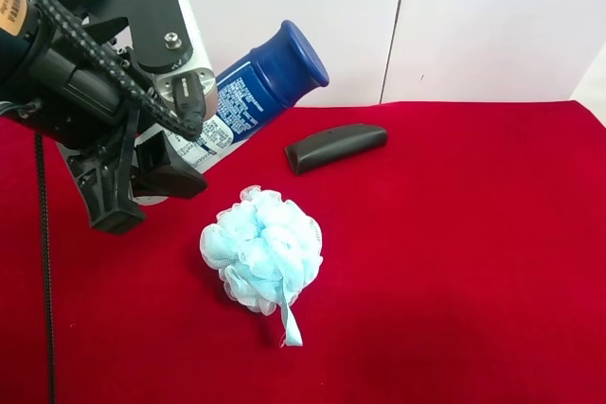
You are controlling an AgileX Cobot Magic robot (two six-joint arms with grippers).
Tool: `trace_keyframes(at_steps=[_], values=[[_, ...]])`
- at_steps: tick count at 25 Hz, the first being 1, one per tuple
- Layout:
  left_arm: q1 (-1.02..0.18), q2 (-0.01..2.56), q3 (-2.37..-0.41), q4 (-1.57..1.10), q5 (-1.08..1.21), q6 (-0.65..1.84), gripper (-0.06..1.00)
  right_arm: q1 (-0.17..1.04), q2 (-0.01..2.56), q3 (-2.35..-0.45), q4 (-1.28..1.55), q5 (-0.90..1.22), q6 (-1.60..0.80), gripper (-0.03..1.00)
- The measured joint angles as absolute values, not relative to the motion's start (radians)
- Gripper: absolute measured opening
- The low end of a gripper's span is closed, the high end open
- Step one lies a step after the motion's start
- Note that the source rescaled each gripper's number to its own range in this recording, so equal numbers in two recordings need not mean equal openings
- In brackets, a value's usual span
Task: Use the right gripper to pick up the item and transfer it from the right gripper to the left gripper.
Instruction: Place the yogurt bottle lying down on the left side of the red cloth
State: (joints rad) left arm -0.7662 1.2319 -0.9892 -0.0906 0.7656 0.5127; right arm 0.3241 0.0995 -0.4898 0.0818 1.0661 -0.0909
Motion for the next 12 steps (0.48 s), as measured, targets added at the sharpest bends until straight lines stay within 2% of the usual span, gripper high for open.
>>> trace_keyframes(at_steps=[5,12], values=[[-0.766,1.232,-0.989,-0.091,0.766,0.513,0.06,0.193,0.002,-0.490,0.082,1.066,-0.090,1.00],[-0.766,1.232,-0.989,-0.091,0.767,0.486,0.06,0.165,-0.002,-0.490,0.082,1.066,-0.089,1.00]])
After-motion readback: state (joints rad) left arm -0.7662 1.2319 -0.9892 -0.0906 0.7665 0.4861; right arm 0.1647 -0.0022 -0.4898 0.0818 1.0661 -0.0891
